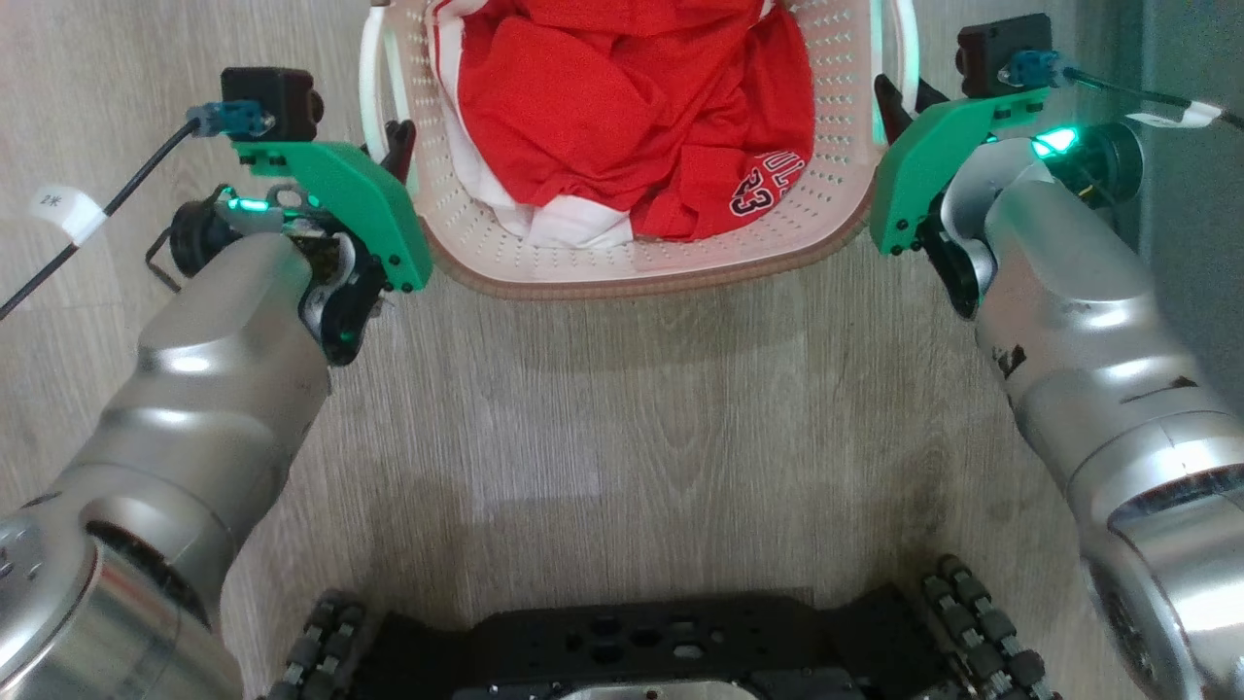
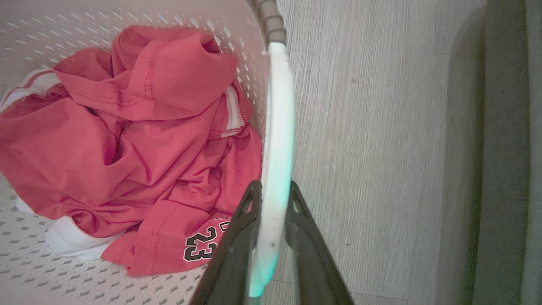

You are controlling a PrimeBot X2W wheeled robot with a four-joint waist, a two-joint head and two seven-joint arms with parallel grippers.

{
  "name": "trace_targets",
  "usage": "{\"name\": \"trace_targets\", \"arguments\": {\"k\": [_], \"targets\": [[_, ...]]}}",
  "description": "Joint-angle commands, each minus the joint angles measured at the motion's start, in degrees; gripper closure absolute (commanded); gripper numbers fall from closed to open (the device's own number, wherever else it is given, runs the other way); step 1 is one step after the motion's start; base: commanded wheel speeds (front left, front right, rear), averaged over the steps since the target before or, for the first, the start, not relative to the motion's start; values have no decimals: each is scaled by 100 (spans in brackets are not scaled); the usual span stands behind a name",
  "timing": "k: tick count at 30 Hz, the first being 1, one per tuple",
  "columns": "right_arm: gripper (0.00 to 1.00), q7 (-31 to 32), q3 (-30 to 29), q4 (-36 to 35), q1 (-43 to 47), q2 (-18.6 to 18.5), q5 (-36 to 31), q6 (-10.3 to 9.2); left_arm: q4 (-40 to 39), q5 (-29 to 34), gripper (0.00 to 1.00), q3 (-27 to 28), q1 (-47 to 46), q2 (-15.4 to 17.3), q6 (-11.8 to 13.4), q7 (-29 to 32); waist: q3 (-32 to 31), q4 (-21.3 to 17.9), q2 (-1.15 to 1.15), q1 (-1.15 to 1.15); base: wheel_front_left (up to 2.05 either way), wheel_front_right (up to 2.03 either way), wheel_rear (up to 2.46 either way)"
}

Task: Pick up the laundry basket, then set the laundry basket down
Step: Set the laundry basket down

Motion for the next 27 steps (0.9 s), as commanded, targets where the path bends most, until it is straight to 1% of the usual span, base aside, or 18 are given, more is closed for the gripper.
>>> {"name": "trace_targets", "arguments": {"k": [1, 5, 7, 8, 11, 20, 27], "targets": [[100, -22, -106, 62, 120, -221, -165, -61, 19, -91, 100, 73, -124, 408, -37, -61, 80, -12, 0, -1, 0, 0, 0], [100, 8, -453, 62, 134, -191, -434, -61, -48, -198, 100, 2, -112, 410, -37, 55, 137, -30, 0, -1, 0, 0, 0], [100, 93, -607, 62, 149, -174, -581, -61, -89, -257, 100, -36, -110, 417, -37, 136, 160, -40, 0, -1, 0, 0, 0], [100, 198, -790, 62, 164, -161, -705, -61, -113, -308, 100, -63, -116, 420, -37, 162, 178, -43, 0, -1, 0, 0, 0], [100, 270, -1007, 62, 144, -134, -895, -61, -127, -380, 100, -99, -142, 420, -37, 197, 222, -43, 0, -1, 0, 0, 0], [100, 350, -1502, 63, 159, -81, -1420, -61, -86, -495, 100, -241, -165, 404, -37, 126, 239, -28, 0, -1, 0, 0, 0], [100, 369, -1738, 63, 193, -64, -1683, -61, -65, -592, 100, -316, -159, 400, -37, 121, 205, -20, 0, -1, 0, 0, 0]]}}
